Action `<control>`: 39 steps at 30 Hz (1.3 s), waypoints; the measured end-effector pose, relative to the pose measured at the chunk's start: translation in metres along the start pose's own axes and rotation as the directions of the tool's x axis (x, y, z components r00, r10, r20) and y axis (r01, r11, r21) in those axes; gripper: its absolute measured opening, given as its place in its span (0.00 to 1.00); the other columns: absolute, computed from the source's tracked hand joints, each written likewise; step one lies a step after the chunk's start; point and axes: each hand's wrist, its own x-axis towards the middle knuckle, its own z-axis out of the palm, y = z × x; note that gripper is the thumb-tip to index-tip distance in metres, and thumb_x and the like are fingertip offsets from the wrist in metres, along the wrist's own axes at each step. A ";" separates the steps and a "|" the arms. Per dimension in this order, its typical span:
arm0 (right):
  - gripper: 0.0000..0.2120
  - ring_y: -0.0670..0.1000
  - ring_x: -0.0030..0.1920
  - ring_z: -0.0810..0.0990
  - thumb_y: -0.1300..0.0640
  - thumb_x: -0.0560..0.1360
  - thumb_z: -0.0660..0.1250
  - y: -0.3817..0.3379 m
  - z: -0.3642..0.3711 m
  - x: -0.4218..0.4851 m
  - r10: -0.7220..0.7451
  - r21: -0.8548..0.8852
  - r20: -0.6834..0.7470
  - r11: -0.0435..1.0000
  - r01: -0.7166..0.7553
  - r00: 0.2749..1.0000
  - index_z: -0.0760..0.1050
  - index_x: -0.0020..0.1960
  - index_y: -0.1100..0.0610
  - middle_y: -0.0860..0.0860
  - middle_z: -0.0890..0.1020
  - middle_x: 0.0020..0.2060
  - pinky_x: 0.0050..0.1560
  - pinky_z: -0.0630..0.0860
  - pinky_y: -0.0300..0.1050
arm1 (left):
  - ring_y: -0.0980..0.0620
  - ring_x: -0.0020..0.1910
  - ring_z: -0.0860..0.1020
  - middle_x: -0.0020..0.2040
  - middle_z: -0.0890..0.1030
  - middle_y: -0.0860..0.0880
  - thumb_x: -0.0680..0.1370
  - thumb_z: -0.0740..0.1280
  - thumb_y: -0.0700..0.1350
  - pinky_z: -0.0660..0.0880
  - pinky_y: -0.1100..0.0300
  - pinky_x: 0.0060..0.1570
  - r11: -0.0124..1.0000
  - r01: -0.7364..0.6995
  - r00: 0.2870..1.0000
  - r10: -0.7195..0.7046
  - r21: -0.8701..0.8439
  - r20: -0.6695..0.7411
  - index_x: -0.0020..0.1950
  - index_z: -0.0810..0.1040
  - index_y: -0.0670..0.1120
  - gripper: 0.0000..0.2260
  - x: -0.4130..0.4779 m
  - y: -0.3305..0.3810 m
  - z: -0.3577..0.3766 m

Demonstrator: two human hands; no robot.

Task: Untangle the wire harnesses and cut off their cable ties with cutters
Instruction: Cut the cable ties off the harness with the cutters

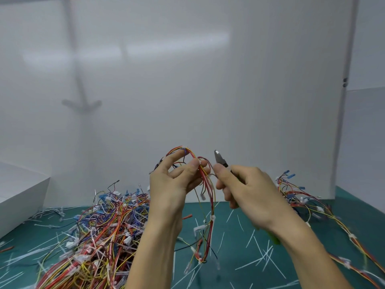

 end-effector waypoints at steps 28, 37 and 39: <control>0.36 0.54 0.38 0.77 0.26 0.69 0.40 0.009 0.003 0.001 -0.115 -0.392 0.064 0.911 0.131 0.991 0.74 0.41 0.53 0.50 0.80 0.35 0.43 0.73 0.53 | 0.51 0.34 0.84 0.35 0.86 0.44 0.72 0.75 0.38 0.79 0.64 0.35 0.983 -0.030 0.994 0.049 0.182 -0.100 0.57 0.78 0.45 0.15 0.000 0.002 0.000; 0.33 0.47 0.30 0.71 0.28 0.70 0.44 0.007 0.001 0.000 -0.088 -0.332 0.086 0.936 0.112 0.992 0.73 0.36 0.53 0.47 0.74 0.26 0.33 0.65 0.45 | 0.55 0.32 0.83 0.35 0.86 0.46 0.74 0.73 0.37 0.78 0.67 0.34 0.996 0.021 0.999 -0.018 0.082 -0.034 0.56 0.79 0.43 0.12 -0.002 0.004 0.002; 0.32 0.46 0.28 0.69 0.28 0.71 0.45 0.007 0.001 0.000 -0.082 -0.315 0.090 0.943 0.107 0.993 0.73 0.34 0.53 0.47 0.73 0.25 0.33 0.64 0.45 | 0.55 0.32 0.83 0.35 0.86 0.47 0.73 0.73 0.37 0.78 0.67 0.33 0.997 0.020 1.000 -0.018 0.077 -0.025 0.57 0.79 0.43 0.13 -0.002 0.004 0.002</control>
